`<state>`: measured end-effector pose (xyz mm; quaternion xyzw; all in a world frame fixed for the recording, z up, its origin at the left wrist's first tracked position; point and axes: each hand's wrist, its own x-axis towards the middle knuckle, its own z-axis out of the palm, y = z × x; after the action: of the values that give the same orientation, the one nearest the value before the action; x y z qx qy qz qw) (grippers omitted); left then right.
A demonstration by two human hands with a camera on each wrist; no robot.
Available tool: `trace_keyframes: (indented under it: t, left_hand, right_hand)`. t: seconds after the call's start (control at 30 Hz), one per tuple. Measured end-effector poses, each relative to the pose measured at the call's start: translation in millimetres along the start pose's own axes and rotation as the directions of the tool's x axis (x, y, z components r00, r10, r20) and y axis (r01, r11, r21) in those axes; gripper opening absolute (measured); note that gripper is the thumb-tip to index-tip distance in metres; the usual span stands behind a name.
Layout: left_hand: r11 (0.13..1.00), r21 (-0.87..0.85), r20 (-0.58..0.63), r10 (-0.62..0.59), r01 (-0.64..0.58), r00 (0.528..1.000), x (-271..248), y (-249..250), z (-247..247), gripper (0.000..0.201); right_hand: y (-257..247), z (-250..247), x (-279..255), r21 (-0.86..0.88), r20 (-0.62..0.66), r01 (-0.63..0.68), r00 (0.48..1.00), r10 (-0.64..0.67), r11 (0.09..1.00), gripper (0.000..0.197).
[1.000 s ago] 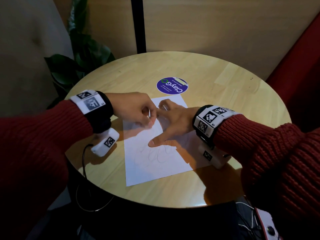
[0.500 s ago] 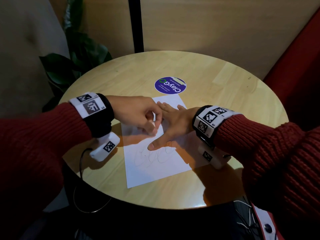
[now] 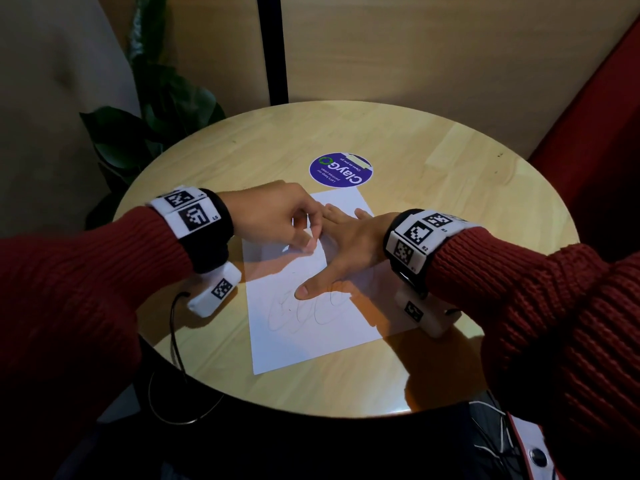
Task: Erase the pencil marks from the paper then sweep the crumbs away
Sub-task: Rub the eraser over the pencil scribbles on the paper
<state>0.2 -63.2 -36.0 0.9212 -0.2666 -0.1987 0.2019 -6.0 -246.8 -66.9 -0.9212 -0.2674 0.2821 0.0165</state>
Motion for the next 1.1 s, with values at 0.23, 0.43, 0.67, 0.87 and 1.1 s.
trace_keyframes:
  t: [0.23, 0.43, 0.67, 0.87, 1.1]
  left_hand:
    - [1.000, -0.006, -0.010, -0.015, 0.015, 1.000, -2, -3, -2, 0.004]
    - [0.999, -0.036, 0.190, 0.009, -0.002, 0.982, -9, 0, -3, 0.002]
    - [0.998, -0.054, 0.283, 0.029, -0.014, 0.959, -15, 2, -3, 0.003]
    - [1.000, -0.010, 0.116, -0.002, 0.003, 0.993, -16, -8, -1, 0.002]
    - [1.000, 0.016, 0.051, -0.016, 0.015, 0.999, -22, -8, -2, 0.004]
  right_hand:
    - [1, -1, -1, 0.007, 0.001, -0.013, 1.000, 0.013, 1.000, 0.143]
    - [-2, 0, -3, -0.007, -0.014, -0.036, 0.999, 0.036, 0.999, 0.148]
    - [-4, -2, -7, -0.025, -0.006, -0.061, 0.998, 0.061, 0.998, 0.150]
    - [-6, -4, -9, -0.028, 0.001, -0.061, 0.998, 0.061, 0.998, 0.150]
    - [-8, -7, -12, -0.016, 0.016, -0.076, 0.997, 0.076, 0.997, 0.150]
